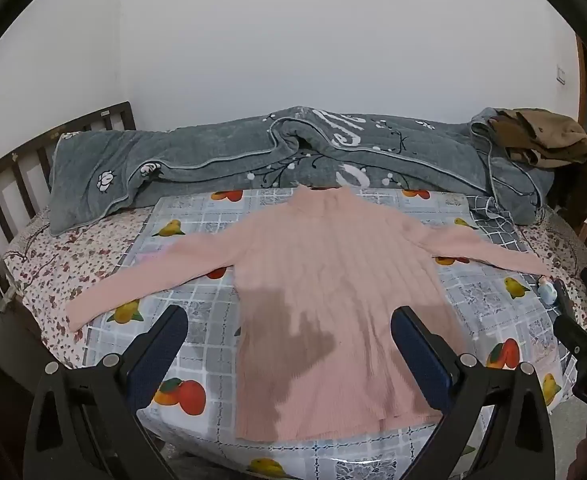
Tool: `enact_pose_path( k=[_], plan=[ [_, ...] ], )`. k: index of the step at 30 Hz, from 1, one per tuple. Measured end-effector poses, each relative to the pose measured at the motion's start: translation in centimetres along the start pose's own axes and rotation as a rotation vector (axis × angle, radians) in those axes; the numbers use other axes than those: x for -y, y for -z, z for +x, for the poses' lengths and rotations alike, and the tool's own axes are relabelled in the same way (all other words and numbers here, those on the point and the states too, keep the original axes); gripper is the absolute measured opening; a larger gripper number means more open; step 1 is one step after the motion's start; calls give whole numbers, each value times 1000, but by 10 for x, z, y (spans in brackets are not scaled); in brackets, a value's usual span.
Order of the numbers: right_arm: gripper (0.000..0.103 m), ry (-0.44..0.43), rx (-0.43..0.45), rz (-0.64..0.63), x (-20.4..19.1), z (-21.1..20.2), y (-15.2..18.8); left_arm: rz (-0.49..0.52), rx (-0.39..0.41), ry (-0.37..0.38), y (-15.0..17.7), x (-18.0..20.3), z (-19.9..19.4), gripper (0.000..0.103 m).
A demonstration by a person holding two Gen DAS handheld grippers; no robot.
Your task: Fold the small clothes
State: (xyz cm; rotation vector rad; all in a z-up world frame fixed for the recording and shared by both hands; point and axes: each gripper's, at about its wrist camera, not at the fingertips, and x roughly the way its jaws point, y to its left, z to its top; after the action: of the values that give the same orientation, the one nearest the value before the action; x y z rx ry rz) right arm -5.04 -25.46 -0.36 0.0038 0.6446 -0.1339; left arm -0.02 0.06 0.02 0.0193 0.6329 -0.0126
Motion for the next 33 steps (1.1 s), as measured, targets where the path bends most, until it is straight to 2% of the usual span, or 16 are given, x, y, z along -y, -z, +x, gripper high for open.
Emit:
enact_pose_path(
  k=[11, 33],
  plan=[
    [100, -9, 17, 1, 0, -8, 9, -1, 6, -5, 0, -1, -6, 102],
    [100, -35, 16, 22, 3, -9, 5, 3, 11, 1, -1, 0, -12, 102]
  ],
)
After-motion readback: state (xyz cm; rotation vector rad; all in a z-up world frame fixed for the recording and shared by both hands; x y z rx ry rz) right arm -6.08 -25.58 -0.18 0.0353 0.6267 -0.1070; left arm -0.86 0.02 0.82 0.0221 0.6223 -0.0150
